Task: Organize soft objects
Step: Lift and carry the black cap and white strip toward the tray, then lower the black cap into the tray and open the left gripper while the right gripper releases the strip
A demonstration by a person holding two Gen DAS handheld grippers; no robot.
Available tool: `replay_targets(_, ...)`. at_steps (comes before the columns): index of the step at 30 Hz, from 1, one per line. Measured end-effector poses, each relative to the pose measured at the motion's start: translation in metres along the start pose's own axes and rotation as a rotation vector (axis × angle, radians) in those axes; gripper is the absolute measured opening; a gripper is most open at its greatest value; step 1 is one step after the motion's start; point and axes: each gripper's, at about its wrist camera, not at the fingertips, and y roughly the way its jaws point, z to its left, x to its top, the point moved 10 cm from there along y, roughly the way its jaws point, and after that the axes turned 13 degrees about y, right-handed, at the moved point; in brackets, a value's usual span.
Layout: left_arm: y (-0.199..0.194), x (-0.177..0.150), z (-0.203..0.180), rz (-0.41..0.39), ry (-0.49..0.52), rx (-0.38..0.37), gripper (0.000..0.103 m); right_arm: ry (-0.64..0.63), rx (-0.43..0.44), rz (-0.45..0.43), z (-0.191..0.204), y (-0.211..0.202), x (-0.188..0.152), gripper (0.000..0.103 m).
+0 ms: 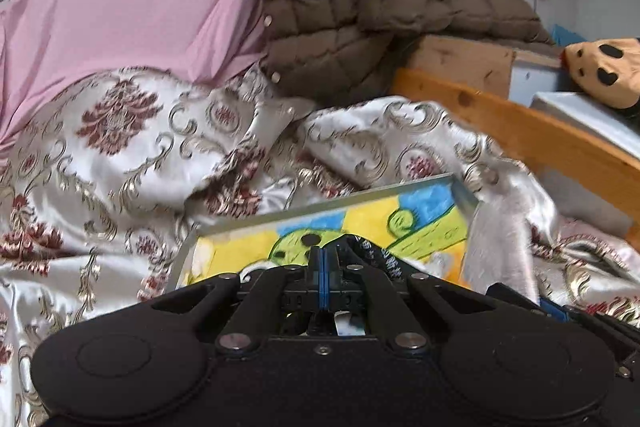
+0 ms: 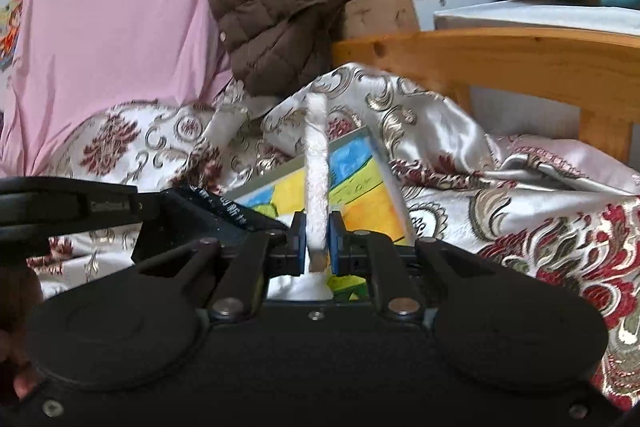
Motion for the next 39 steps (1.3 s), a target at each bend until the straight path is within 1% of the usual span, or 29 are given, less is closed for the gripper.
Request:
replay_targets(2, 0.004, -0.006, 0.003, 0.036, -0.018, 0.003, 0.001, -0.008, 0.005, 0.016, 0.003, 0.003, -0.003, 0.01)
replay_targets(5, 0.009, -0.017, 0.009, 0.084, -0.069, -0.01, 0.006, -0.006, 0.021, 0.032, 0.007, 0.005, -0.007, 0.015)
replay_targets(7, 0.01, -0.025, 0.012, 0.105, -0.119, -0.031, 0.008, -0.002, 0.033, 0.039, 0.009, 0.001, -0.008, 0.024)
replay_targets(8, 0.009, -0.028, 0.013, 0.111, -0.146, -0.04, 0.011, 0.001, 0.038, 0.043, 0.009, 0.0, -0.008, 0.034)
replay_targets(9, 0.009, -0.031, 0.014, 0.117, -0.169, -0.045, 0.013, 0.008, 0.044, 0.044, 0.008, -0.001, -0.008, 0.039)
replay_targets(11, 0.008, -0.037, 0.016, 0.129, -0.2, -0.051, 0.015, 0.024, 0.055, 0.042, 0.006, -0.005, -0.006, 0.042)
replay_targets(12, 0.008, -0.038, 0.016, 0.135, -0.208, -0.048, 0.016, 0.026, 0.057, 0.042, 0.006, -0.007, -0.005, 0.046)
replay_targets(13, 0.008, -0.04, 0.018, 0.14, -0.214, -0.048, 0.02, 0.027, 0.06, 0.042, 0.006, -0.009, -0.005, 0.048)
replay_targets(14, 0.007, -0.042, 0.019, 0.145, -0.22, -0.047, 0.027, 0.03, 0.065, 0.04, 0.006, -0.013, -0.004, 0.053)
replay_targets(15, 0.006, -0.042, 0.02, 0.147, -0.226, -0.043, 0.029, 0.033, 0.069, 0.038, 0.006, -0.014, -0.004, 0.056)
replay_targets(17, 0.003, -0.043, 0.024, 0.145, -0.236, -0.034, 0.036, 0.033, 0.073, 0.032, 0.006, -0.019, -0.002, 0.057)
replay_targets(18, 0.0, -0.042, 0.026, 0.142, -0.243, -0.029, 0.038, 0.033, 0.073, 0.029, 0.006, -0.021, 0.0, 0.059)
replay_targets(20, -0.008, -0.042, 0.031, 0.124, -0.254, -0.016, 0.047, 0.034, 0.08, 0.015, 0.006, -0.028, 0.003, 0.063)
replay_targets(21, -0.013, -0.04, 0.034, 0.109, -0.257, -0.007, 0.051, 0.031, 0.083, 0.004, 0.006, -0.035, 0.006, 0.069)
replay_targets(22, -0.02, -0.039, 0.037, 0.088, -0.258, 0.007, 0.064, 0.022, 0.079, -0.018, 0.006, -0.041, 0.01, 0.073)
replay_targets(23, -0.028, -0.037, 0.04, 0.063, -0.257, 0.024, 0.076, 0.006, 0.077, -0.042, 0.006, -0.047, 0.013, 0.079)
replay_targets(24, -0.037, -0.035, 0.043, 0.037, -0.255, 0.037, 0.077, -0.011, 0.077, -0.06, 0.007, -0.054, 0.017, 0.089)
replay_targets(25, -0.046, -0.033, 0.044, 0.008, -0.25, 0.039, 0.078, -0.028, 0.077, -0.078, 0.007, -0.062, 0.021, 0.092)
replay_targets(27, -0.063, -0.028, 0.046, -0.026, -0.234, 0.026, 0.079, -0.045, 0.085, -0.11, 0.008, -0.078, 0.03, 0.095)
replay_targets(29, -0.081, -0.025, 0.049, -0.062, -0.227, 0.035, 0.085, -0.05, 0.093, -0.136, 0.008, -0.095, 0.038, 0.098)
replay_targets(30, -0.09, -0.024, 0.051, -0.082, -0.229, 0.034, 0.087, -0.055, 0.096, -0.149, 0.009, -0.105, 0.042, 0.1)
replay_targets(35, -0.14, -0.021, 0.054, -0.166, -0.227, 0.041, 0.095, -0.07, 0.113, -0.206, 0.01, -0.151, 0.057, 0.102)
replay_targets(38, -0.17, -0.027, 0.055, -0.21, -0.215, 0.068, 0.102, -0.063, 0.119, -0.249, 0.007, -0.178, 0.061, 0.102)
replay_targets(39, -0.18, -0.03, 0.055, -0.227, -0.206, 0.072, 0.102, -0.062, 0.12, -0.267, 0.005, -0.189, 0.061, 0.102)
